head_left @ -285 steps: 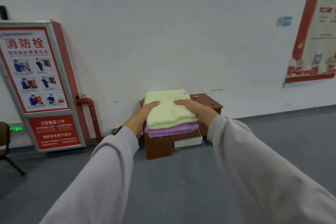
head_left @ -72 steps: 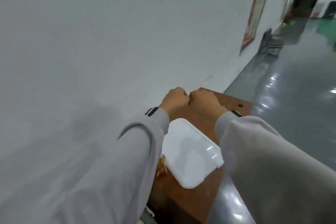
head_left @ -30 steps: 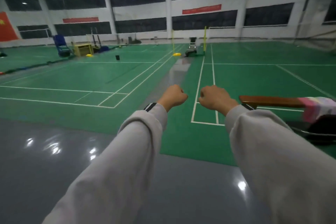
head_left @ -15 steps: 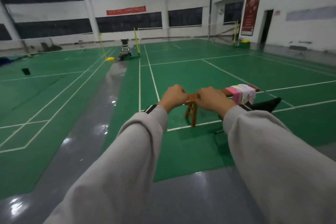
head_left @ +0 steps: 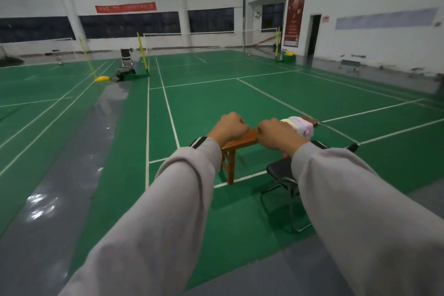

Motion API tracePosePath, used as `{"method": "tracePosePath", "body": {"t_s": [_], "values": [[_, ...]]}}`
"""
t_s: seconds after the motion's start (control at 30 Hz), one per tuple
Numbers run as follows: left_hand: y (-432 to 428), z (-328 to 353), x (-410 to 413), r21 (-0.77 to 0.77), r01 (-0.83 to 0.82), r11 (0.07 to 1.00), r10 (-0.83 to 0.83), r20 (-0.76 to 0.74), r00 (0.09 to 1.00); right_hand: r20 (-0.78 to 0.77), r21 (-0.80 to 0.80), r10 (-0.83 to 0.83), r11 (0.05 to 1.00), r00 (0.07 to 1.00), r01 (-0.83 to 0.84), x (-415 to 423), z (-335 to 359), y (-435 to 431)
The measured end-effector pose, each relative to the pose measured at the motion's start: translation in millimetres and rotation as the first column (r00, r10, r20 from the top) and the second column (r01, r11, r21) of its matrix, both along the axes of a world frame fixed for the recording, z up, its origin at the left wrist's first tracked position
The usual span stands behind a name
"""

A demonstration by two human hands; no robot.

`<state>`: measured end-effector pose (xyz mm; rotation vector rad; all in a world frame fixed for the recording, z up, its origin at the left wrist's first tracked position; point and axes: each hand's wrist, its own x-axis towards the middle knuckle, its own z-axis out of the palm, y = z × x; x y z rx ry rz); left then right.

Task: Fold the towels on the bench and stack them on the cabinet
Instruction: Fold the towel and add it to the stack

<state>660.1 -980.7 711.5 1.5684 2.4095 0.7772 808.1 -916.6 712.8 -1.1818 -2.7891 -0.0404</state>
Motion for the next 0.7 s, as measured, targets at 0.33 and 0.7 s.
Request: {"method": "tracePosePath", "body": {"t_s": [0.33,0.7], "values": [[228.2,-6.2,-158.2,-0.017,0.138,0.990,-0.138,-0.009,0.990,0.052,0.068,-0.065,0.996,0.997,0.061,-158.7,0.6,203.8],[435.0,1.6,-279.5,-0.064,0.232,0.971,-0.235,-0.050,0.971,-0.005,0.063,-0.110,0.992,0.994,0.110,-291.5,9.1,395.4]]}}
